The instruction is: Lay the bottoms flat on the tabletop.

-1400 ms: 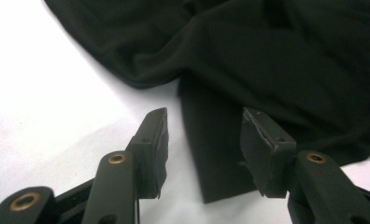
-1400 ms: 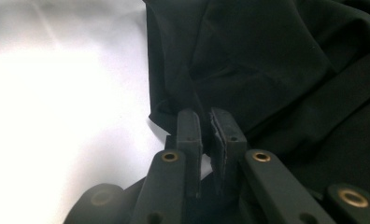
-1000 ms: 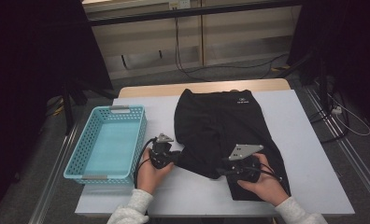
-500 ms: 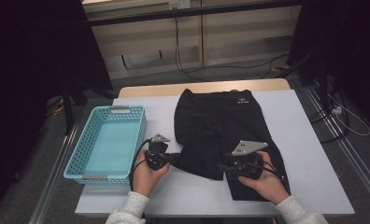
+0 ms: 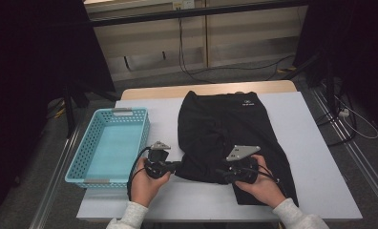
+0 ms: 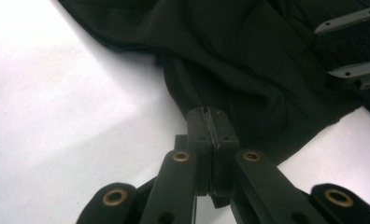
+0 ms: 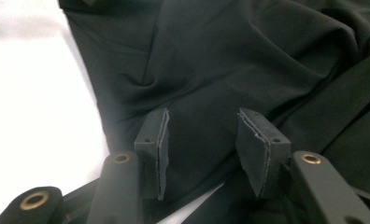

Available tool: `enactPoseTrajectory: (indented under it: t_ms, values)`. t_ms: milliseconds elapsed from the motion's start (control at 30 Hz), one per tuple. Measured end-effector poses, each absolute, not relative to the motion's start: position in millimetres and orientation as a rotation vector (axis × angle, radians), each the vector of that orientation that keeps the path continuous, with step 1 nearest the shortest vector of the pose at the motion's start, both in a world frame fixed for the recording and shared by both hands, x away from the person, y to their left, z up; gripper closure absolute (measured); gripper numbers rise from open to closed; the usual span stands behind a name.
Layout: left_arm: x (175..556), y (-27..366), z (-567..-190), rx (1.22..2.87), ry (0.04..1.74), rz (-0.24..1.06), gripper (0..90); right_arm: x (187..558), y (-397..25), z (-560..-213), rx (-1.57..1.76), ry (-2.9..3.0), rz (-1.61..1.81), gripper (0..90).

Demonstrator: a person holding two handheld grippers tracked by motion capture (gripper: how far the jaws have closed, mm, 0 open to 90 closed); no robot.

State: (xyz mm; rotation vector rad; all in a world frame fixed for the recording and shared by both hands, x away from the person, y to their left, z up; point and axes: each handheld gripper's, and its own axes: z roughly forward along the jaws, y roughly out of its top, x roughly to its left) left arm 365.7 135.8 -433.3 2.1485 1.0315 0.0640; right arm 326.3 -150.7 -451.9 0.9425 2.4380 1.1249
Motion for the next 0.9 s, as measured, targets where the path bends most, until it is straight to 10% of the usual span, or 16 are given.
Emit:
enactPoseTrajectory:
  t_ms: [267, 500, 900]
  values:
    - [357.8, 138.7, -435.3, 2.151, 1.038, 0.085, 86.4, 329.4, -144.9, -453.3, 0.915, 2.461, 1.121, 53.1]
    - [367.2, 135.1, -437.1, 2.114, 1.016, 0.188, 59.5, 328.4, -146.6, -451.8, 0.924, 2.443, 1.121, 49.9]
    - [387.0, 115.5, -454.9, 2.159, 0.970, 0.228, 65.0, 321.6, -155.6, -448.9, 0.947, 2.406, 1.135, 47.3]
